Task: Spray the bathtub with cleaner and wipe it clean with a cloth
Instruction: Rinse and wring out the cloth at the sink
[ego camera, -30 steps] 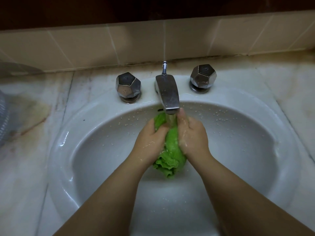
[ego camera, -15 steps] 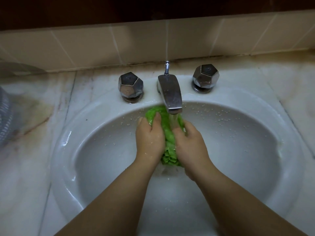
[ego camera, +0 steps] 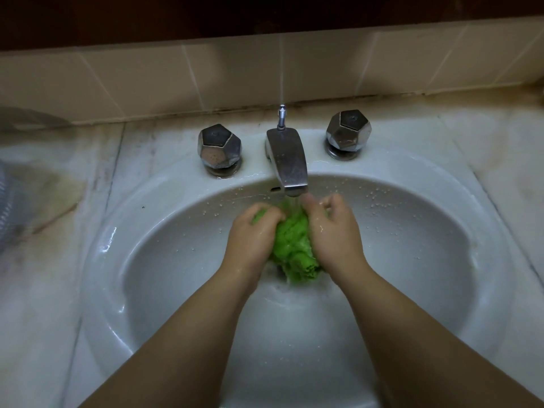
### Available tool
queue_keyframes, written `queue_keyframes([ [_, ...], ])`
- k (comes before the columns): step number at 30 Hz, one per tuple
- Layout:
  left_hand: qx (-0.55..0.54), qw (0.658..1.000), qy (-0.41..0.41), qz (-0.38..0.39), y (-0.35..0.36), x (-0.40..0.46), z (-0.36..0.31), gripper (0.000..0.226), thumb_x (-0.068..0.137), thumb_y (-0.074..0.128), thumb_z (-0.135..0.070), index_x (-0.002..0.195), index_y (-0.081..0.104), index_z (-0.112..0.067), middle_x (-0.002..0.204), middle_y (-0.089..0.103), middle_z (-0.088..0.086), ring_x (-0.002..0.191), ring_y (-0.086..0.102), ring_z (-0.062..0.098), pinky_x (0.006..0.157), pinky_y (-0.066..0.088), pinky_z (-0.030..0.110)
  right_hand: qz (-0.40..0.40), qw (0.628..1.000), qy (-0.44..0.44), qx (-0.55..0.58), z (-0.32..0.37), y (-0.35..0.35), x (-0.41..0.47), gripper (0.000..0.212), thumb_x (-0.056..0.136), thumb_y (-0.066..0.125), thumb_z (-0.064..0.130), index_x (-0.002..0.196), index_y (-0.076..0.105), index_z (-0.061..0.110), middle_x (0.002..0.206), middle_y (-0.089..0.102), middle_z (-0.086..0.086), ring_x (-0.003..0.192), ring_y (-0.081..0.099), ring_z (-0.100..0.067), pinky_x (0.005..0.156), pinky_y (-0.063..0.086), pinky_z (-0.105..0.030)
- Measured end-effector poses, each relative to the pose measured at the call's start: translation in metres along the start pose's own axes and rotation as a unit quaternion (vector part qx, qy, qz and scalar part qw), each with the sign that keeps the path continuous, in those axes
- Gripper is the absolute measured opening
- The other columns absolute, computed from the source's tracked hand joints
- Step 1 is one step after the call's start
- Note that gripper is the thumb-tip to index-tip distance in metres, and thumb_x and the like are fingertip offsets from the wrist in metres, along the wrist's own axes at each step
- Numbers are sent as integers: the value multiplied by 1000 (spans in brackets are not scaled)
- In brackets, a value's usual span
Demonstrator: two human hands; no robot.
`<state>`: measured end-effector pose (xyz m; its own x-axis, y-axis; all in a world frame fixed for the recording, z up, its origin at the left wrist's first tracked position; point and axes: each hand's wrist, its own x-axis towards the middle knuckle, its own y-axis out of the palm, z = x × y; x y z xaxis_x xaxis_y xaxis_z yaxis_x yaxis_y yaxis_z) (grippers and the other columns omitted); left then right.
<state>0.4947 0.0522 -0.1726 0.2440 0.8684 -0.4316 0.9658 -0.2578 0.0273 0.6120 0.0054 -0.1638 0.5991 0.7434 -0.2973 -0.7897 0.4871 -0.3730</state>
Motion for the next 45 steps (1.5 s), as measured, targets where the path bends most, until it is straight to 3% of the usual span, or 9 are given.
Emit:
queue_keyframes([
  [4,-21,999,-43,22,6,-5,2,50,69,83,-40,105,61,-14,96,76,10,88,76,30,80,62,55,-22,997,61,44,4,-1,5,45,94,57,62,89,49,18,83,58,-2,77,58,-21,74,50,-42],
  [9,-30,995,19,-92,6,0,8,20,88,74,-31,104,66,-39,100,76,-3,94,75,22,85,62,53,19,947,153,280,4,-3,4,35,92,67,41,106,71,10,102,76,-18,94,75,-35,88,59,-60],
  [12,-56,992,33,-111,8,-3,5,17,84,68,-35,101,70,-37,99,77,0,96,75,25,88,61,54,43,986,26,157,-2,4,-7,23,95,62,36,115,72,32,107,75,6,100,72,-12,90,58,-40],
  [16,-94,987,27,-124,10,-1,6,12,85,69,-32,97,69,-30,96,77,3,95,75,26,89,60,55,42,996,-82,12,-7,15,-18,64,81,60,69,139,55,43,119,63,12,105,62,2,91,51,-22],
  [21,62,990,52,-118,10,-5,2,27,94,64,-49,86,61,-23,77,69,-6,79,68,15,72,54,38,2,999,-54,-2,-6,15,-14,20,95,64,51,101,69,33,86,72,9,77,65,1,60,45,-12],
  [25,101,987,57,-108,11,-8,3,36,95,63,-50,76,57,-20,65,62,-11,67,59,14,61,47,32,-15,999,-37,13,-5,12,-11,34,96,59,48,77,62,20,72,62,3,65,58,-7,55,40,-21],
  [35,74,989,92,-86,15,-16,-1,20,72,53,-28,68,55,-8,58,52,-6,57,48,11,55,43,29,3,998,-41,36,1,9,-8,31,80,45,33,73,53,3,64,51,1,58,45,-11,51,36,-25],
  [41,86,990,95,-63,12,-16,-4,19,70,51,-25,52,49,-20,52,43,-6,54,42,14,52,36,30,27,997,-49,49,-2,8,-8,20,75,41,31,58,41,20,54,42,9,53,39,-6,49,31,-24],
  [45,80,986,113,-96,13,-18,0,22,76,51,-27,62,47,-11,56,45,-4,58,43,14,55,37,32,26,997,-45,52,0,12,-9,24,82,41,34,70,55,17,66,59,10,65,54,-8,61,43,-29],
])
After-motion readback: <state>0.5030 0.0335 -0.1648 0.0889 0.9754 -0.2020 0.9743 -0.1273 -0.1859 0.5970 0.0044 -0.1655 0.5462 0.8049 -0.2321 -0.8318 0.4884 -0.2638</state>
